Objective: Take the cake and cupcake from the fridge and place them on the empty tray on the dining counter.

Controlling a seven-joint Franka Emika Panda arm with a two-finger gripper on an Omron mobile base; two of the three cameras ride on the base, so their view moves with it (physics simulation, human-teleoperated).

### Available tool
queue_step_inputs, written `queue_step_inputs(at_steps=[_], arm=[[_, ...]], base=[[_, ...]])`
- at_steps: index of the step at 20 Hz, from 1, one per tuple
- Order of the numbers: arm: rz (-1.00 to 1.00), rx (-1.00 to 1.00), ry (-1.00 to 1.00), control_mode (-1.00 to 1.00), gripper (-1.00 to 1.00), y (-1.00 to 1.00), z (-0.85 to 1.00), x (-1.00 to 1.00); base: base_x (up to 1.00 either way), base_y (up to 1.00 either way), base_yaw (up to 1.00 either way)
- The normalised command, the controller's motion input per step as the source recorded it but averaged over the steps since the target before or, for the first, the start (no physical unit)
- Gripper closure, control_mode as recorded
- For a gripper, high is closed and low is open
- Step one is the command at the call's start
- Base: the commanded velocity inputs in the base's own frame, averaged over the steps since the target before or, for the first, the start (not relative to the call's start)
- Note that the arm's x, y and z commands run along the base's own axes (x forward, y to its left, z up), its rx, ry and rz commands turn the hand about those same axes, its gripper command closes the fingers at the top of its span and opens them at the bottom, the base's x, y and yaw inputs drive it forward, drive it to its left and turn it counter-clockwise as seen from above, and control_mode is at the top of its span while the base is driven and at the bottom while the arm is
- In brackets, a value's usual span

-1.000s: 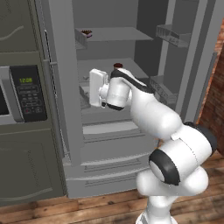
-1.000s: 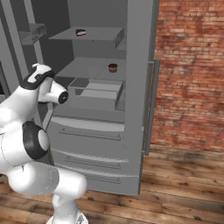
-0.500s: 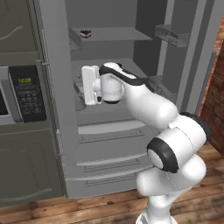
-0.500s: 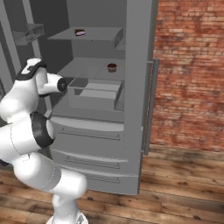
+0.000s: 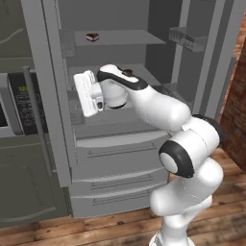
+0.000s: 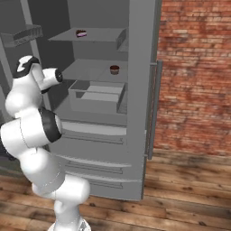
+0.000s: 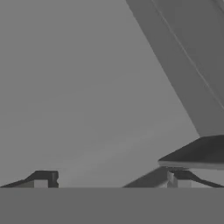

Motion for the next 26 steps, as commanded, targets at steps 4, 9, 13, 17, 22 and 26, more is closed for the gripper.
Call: queue_step_inputs(at_steps=[4,9,13,17,22,26], arm=[[0.02,0.03,-0.12,-1.0,-1.0,-0.03,0.34,-0.37],[0.03,-0.06,-0.3,-1.0,-1.0,-0.56,0.7,-0.71],[0.0,-0.33,-0.39,-1.0,-1.0,-1.0,0.71,-0.82],[-0.07,-0.59,-0.42,-1.0,-1.0,-0.95,0.49,-0.66],[-0.13,-0.67,-0.44,-1.0,-1.0,-0.9,0.35,-0.71],[-0.03,-0.45,-0.23,-1.0,-1.0,-0.95,0.05,-0.83]], base=[[0.0,0.0,0.0],[0.0,0.0,0.0],[0.0,0.0,0.0],[0.0,0.0,0.0],[0.0,0.0,0.0],[0.0,0.0,0.0]])
